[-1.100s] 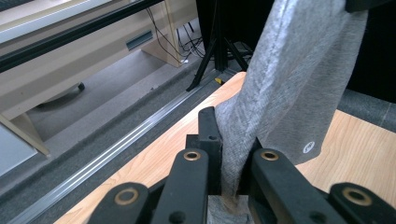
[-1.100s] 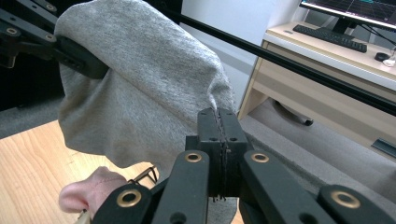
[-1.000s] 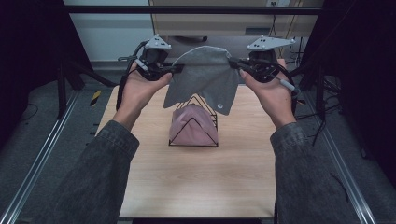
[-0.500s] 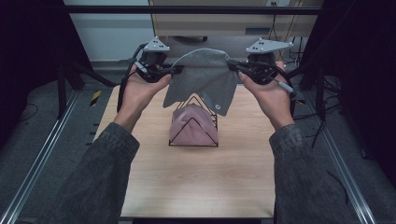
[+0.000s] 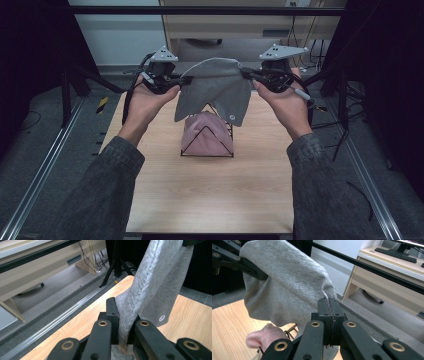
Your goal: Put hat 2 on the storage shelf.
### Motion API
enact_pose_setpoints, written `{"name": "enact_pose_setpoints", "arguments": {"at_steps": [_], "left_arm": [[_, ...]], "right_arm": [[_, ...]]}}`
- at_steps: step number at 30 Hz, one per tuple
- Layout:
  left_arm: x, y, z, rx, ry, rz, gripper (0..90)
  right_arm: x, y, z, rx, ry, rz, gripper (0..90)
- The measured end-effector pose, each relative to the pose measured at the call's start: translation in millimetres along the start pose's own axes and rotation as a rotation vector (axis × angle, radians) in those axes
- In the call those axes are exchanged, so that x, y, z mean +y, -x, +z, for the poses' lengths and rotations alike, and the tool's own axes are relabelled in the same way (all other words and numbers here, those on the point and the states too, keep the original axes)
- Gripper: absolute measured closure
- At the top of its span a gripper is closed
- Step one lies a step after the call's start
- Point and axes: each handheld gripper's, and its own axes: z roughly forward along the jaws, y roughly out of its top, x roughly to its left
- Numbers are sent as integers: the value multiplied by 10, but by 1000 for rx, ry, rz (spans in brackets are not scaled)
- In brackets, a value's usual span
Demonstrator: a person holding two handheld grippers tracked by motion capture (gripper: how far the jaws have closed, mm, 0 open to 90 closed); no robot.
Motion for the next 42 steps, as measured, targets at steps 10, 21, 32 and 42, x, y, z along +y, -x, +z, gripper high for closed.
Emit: {"name": "enact_pose_setpoints", "arguments": {"at_steps": [10,21,32,42], "left_arm": [[81,96,-106,-3,7,19,866],[-72,-162,158,21,-63,-26,863],[-231,-216,330,53,-89,-15,860],[-460,-251,463,74,-113,-24,858]], "right_arm": [[74,-24,-143,-5,17,-13,900],[-29,16,166,-3,-56,-20,900],[-115,82,447,-25,-107,-17,900],[-357,-5,669,-18,-151,-23,900]]}}
